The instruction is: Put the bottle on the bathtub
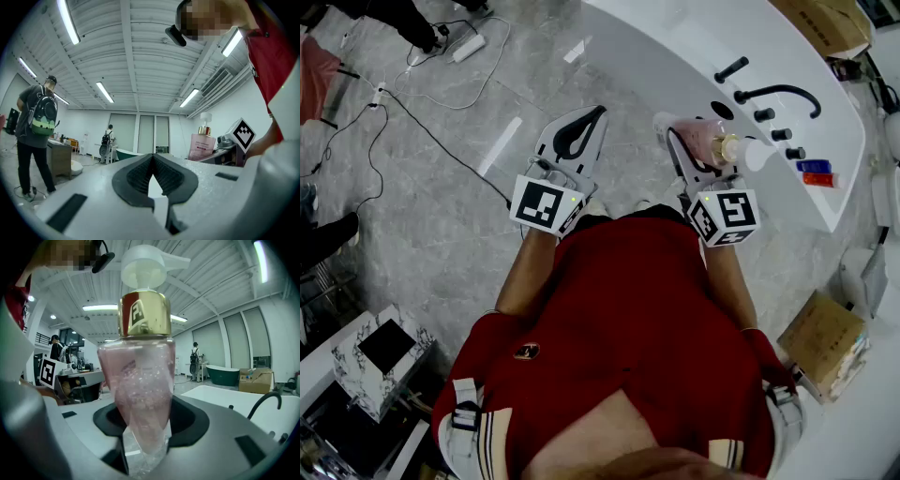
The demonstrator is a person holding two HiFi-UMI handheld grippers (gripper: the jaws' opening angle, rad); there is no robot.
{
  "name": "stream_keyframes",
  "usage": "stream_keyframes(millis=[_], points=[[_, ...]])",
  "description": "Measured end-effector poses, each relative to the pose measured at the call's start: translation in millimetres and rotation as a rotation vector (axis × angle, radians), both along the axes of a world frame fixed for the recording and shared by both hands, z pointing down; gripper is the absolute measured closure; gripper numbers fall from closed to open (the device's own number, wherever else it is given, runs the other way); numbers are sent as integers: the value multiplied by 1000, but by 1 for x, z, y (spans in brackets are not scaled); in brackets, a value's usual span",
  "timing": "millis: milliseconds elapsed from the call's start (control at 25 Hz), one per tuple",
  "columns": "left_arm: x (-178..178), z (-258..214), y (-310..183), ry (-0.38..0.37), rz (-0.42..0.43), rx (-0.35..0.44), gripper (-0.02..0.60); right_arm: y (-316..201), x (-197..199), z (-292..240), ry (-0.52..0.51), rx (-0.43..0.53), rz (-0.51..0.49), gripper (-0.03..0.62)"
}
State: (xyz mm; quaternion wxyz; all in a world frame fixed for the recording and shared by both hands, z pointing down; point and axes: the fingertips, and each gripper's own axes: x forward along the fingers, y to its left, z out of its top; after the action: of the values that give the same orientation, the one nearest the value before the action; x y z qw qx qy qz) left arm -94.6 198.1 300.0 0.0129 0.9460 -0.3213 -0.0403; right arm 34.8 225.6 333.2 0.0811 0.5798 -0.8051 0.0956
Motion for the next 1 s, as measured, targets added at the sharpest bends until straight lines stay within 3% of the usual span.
stream_keyframes(millis=[520, 1000], points=[[-31, 6, -8, 4, -10, -10, 575, -8, -21, 3, -22, -14, 13, 373], [-34, 7, -70, -28, -35, -7, 574, -74, -9, 9, -31, 6, 26, 373]])
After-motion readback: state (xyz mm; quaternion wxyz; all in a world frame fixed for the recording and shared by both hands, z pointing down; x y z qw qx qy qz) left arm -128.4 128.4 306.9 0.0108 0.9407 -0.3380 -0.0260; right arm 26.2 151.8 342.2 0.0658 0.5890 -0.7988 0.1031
